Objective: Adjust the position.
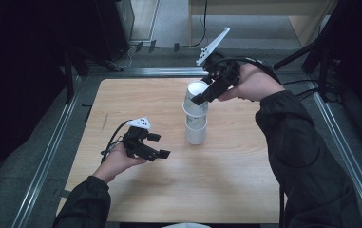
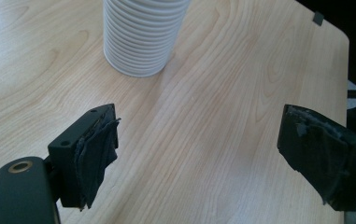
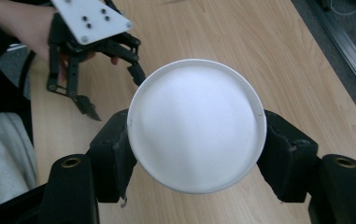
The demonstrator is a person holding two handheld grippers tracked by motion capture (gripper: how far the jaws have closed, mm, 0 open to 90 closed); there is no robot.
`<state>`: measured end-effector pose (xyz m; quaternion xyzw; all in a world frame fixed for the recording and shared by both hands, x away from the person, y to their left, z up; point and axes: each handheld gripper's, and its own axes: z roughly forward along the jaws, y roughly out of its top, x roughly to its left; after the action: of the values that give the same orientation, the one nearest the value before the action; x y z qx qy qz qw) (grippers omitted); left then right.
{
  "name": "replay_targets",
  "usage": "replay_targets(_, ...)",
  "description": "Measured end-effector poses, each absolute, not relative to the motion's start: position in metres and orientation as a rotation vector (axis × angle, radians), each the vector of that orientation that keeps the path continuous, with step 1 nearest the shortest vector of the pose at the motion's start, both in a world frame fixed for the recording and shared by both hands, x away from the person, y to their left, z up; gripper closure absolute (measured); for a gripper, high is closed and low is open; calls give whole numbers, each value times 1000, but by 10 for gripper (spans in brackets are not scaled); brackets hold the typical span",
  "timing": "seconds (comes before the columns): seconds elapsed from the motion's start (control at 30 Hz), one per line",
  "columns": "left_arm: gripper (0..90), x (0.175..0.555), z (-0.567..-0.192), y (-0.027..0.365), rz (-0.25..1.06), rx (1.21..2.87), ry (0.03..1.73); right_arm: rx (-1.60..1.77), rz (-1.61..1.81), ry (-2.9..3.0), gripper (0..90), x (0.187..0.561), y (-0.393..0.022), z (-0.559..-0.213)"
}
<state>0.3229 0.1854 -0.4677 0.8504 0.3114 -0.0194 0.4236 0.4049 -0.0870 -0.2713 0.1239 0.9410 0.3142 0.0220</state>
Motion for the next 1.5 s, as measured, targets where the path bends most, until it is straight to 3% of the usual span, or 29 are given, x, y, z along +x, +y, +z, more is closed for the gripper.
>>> replay_targets(0.33, 128, 323, -465, 186, -43, 2123, 770, 276, 1029, 2938, 346, 370, -91, -285)
replay_targets(1.5, 139, 318, -461, 176, -71, 2154, 636, 356, 1416, 2913, 349, 336, -117, -428)
